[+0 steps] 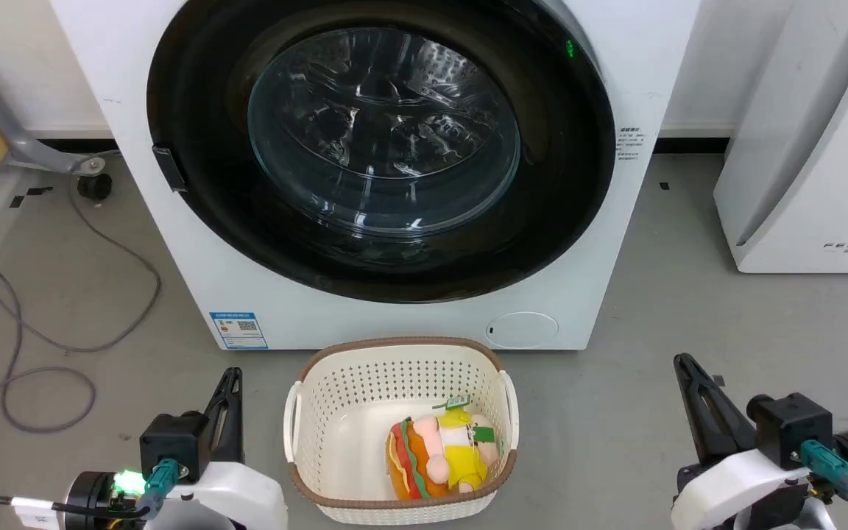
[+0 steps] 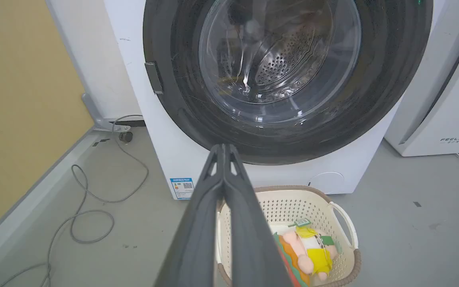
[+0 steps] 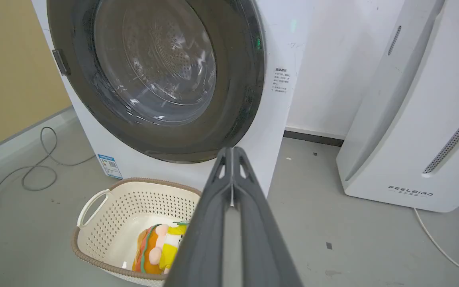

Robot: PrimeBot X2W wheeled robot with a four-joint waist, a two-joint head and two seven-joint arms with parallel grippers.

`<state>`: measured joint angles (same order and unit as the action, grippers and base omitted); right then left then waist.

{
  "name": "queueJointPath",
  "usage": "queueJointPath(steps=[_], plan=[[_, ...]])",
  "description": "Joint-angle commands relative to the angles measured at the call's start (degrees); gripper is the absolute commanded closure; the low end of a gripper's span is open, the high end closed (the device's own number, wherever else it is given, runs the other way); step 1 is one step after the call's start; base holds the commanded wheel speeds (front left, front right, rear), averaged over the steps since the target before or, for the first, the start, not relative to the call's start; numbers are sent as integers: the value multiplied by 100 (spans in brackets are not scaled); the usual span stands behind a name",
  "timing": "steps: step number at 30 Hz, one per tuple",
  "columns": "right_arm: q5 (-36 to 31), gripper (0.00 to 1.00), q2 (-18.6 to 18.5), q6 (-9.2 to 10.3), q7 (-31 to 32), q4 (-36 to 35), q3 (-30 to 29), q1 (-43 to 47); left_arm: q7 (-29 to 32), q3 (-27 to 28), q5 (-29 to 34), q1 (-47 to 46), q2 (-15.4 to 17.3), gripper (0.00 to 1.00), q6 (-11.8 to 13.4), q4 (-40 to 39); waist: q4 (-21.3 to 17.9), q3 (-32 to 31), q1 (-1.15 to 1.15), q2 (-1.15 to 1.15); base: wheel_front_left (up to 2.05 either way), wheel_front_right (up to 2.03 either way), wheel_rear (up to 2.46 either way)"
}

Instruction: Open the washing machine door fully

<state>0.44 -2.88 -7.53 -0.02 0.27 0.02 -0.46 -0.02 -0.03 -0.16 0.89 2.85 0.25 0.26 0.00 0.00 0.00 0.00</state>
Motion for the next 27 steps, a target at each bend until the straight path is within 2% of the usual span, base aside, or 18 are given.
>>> queueJointPath(steps=[1,17,18,27], plan=[[-44,100,1,4,2,-27,-2,46,2,3,16,-89,3,100,-25,-26,0,0,0,0,0,0,0],[-44,100,1,4,2,-27,-2,46,2,3,16,-89,3,100,-25,-26,0,0,0,0,0,0,0],[3,0,0,0,-1,2,-1,1,-1,-3,-2,2,0,0,2,1,0,0,0,0,0,0,0],[54,0,0,0,-93,101,-29,14,-94,-105,-92,-53,0,0,10,112,-8,2,0,0,0,0,0]])
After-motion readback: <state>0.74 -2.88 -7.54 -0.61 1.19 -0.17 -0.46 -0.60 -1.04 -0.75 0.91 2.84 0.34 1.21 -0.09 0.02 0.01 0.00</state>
